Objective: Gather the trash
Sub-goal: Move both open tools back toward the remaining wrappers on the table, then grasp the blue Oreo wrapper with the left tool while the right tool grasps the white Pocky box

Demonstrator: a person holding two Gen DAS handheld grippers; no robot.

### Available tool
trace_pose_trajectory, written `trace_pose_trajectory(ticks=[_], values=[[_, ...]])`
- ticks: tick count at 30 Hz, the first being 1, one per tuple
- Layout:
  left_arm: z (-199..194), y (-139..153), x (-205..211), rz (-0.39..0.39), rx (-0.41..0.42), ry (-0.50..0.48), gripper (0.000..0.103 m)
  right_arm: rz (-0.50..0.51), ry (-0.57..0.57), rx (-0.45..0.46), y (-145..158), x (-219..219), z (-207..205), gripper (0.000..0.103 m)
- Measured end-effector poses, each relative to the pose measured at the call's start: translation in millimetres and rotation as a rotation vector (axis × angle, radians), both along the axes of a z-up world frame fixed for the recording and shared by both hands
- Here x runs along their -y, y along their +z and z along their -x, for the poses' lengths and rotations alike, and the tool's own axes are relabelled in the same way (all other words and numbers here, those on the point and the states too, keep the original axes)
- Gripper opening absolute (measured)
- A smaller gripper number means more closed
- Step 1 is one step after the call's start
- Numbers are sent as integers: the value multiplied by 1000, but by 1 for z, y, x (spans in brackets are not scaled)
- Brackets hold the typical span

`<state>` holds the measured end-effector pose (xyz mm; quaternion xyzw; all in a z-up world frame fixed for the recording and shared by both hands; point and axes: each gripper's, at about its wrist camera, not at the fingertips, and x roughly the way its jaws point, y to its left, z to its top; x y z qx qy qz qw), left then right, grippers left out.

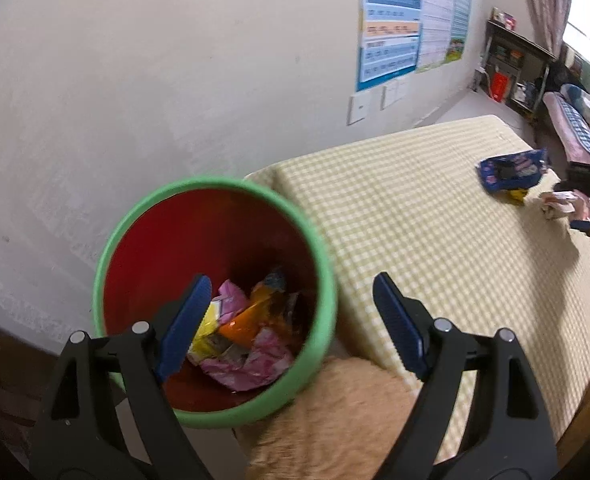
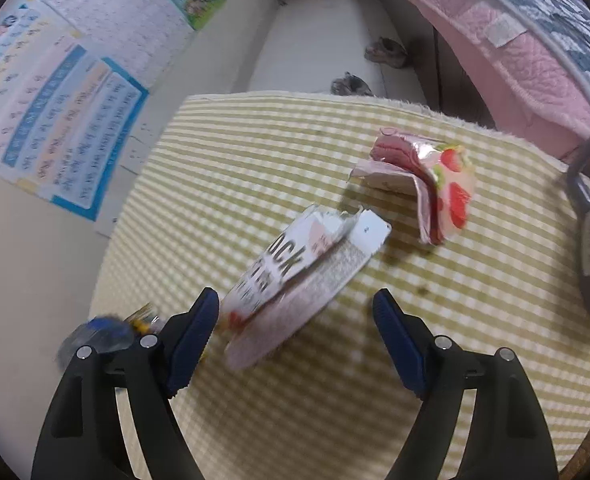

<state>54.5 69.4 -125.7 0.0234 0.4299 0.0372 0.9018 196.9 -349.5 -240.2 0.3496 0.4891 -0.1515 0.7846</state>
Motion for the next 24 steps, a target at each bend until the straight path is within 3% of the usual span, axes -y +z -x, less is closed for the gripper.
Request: trace_pose_trajectory(ticks=[1, 3, 7, 12, 18, 24], values=[[-1, 2, 6, -2, 2, -13, 80, 5, 3, 5, -2, 4, -5, 74], [-6, 6, 25, -13, 15, -56, 80, 29, 45, 31, 2, 4, -9, 51], [-17, 10, 65, 0, 22, -142, 80, 5, 170, 103, 10, -2, -3, 25], [-48, 14, 125, 90, 25, -237, 80, -123, 245, 198, 26, 3, 61, 24], [-102, 8, 207, 132, 22, -321, 80, -173, 238, 212, 20, -11, 137, 25], [-140, 3, 259, 118, 0, -336, 80, -89, 304, 241, 27, -23, 126, 26]])
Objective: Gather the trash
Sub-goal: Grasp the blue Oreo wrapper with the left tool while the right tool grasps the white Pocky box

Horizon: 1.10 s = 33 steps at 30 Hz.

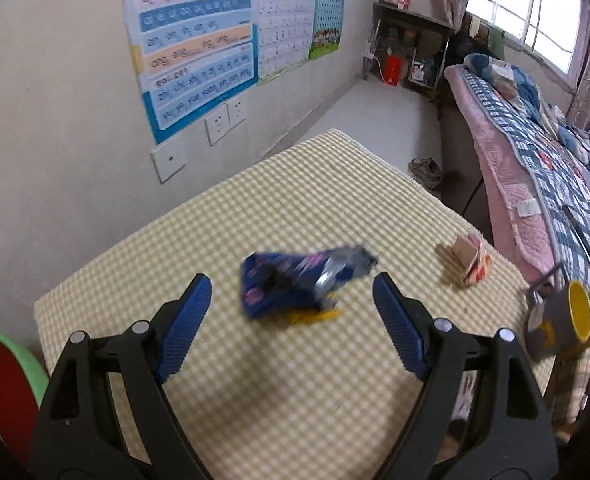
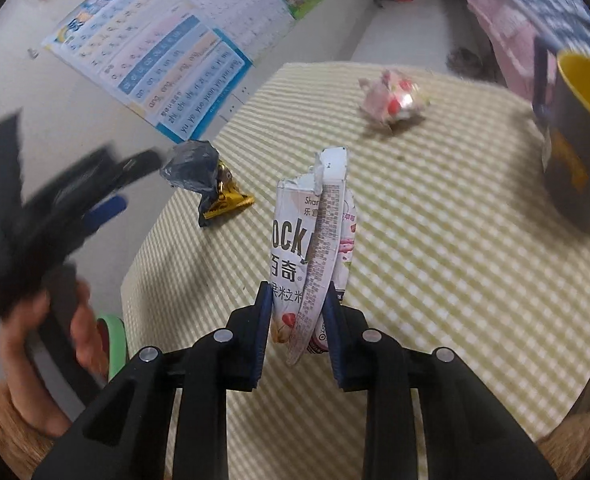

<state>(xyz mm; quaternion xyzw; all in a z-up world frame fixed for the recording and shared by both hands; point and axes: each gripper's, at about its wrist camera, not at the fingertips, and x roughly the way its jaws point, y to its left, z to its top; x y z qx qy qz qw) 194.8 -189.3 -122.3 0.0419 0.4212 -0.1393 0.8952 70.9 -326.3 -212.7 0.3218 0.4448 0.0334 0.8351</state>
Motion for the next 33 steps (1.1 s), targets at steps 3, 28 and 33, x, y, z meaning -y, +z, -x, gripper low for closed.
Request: trace_pose_trajectory(ticks=[3, 28, 33], values=[[-22, 4, 4, 34, 1, 51, 87, 36, 14, 6, -1, -3, -5, 26], [12, -46, -53, -37, -263, 38, 17, 87, 69, -13, -12, -9, -5, 26], [51, -32, -89, -34, -227, 33, 17, 121, 85, -12, -9, -15, -3, 26]])
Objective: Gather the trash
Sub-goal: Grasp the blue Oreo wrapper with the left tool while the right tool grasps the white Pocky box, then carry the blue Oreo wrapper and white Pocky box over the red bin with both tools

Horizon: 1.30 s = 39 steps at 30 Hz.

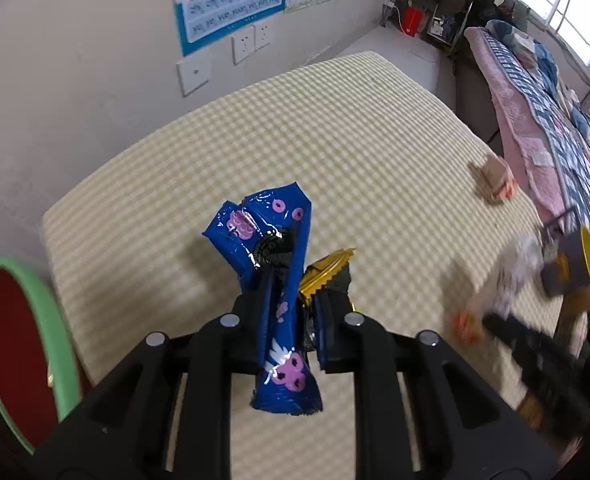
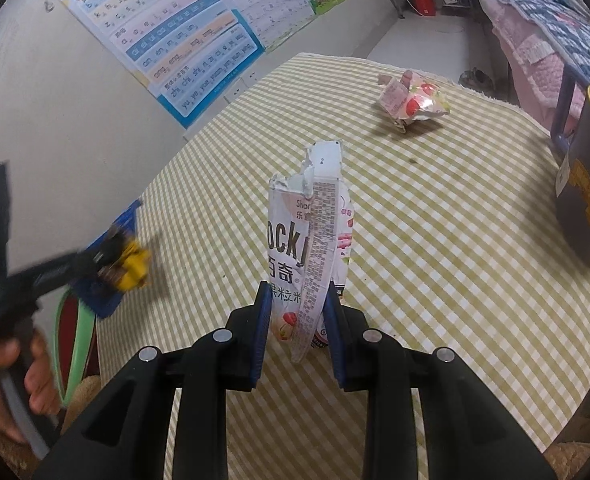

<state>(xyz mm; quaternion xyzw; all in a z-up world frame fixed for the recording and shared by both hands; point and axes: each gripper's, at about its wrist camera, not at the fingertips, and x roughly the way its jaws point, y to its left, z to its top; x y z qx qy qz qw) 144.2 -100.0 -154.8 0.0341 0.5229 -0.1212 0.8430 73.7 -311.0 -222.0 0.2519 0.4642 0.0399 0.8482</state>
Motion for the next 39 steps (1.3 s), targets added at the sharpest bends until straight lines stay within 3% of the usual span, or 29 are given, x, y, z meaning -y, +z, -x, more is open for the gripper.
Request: trace_pose_trajectory(ticks=[7, 13, 15, 17, 20, 23, 29, 35, 39], values=[[48, -7, -32, 33, -26, 15, 18, 22, 68, -6, 12, -27, 7, 26], [67, -23, -52, 56, -41, 44, 47, 42, 146, -30, 13, -60, 15, 34], [69, -19, -57, 71, -22, 51, 56, 70, 171, -24, 15, -69, 14, 49], [72, -13, -64, 91, -3, 59, 59, 85, 172, -17, 17, -72, 14, 58], [74, -7, -70, 131, 9, 59, 61, 79, 165, -15, 15, -69, 16, 58], [76, -5, -69, 149, 6, 40, 61, 82, 150, -34, 9, -68, 12, 58], [77, -12, -61, 100, -3, 26, 61, 64, 119, -42, 8, -54, 8, 58], [74, -44, -65, 75, -128, 101, 60, 42, 112, -54, 5, -48, 6, 58], [76, -52, -61, 55, -132, 95, 32, 23, 101, -74, -2, -45, 0, 54]])
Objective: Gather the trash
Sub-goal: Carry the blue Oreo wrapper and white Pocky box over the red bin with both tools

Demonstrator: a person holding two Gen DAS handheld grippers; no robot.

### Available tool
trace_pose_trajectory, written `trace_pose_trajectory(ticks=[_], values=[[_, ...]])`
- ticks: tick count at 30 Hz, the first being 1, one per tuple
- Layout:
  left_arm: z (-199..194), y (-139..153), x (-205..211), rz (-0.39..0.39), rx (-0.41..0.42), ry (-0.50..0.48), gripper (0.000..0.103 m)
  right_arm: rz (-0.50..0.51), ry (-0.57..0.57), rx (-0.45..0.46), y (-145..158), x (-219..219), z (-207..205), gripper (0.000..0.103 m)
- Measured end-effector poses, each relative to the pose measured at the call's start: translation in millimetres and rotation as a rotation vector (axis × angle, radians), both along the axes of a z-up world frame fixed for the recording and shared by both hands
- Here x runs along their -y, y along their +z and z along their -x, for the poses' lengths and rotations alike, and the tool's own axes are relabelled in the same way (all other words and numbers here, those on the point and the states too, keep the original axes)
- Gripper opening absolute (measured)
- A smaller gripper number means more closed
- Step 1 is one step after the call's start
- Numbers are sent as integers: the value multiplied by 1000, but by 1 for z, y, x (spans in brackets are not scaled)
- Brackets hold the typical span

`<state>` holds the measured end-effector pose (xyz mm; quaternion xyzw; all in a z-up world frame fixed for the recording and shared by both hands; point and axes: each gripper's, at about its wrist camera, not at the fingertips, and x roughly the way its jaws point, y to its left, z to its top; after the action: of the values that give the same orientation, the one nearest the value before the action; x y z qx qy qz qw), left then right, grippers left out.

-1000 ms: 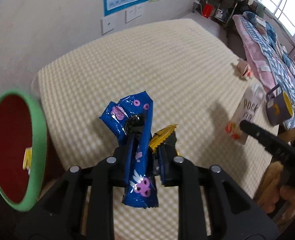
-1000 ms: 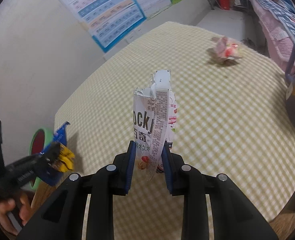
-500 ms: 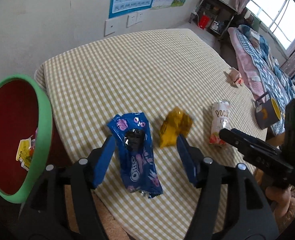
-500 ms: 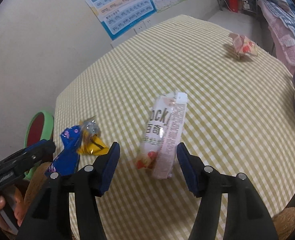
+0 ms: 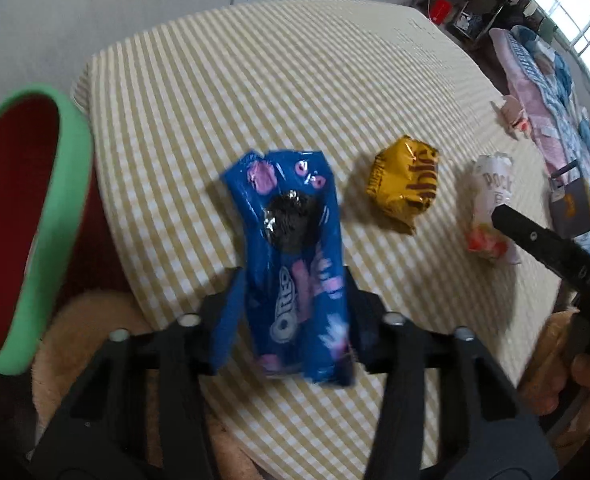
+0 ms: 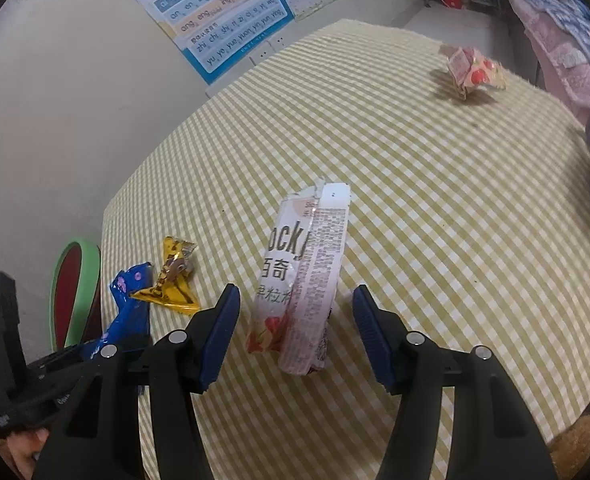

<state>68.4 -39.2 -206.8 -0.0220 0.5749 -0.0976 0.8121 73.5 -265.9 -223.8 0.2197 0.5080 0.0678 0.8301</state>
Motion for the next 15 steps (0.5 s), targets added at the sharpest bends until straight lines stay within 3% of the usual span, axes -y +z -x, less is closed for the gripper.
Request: trace_pose_trajectory(ticks=[2, 5, 15], values=[[0, 3, 1, 12, 6, -11, 20, -19, 4, -23, -7, 2, -3, 39], [2, 15, 2, -6, 56, -20, 17, -36, 5, -14, -4, -2, -5, 31], [7, 78, -16, 11, 245, 11, 16, 22, 0, 72, 28, -6, 8, 30]])
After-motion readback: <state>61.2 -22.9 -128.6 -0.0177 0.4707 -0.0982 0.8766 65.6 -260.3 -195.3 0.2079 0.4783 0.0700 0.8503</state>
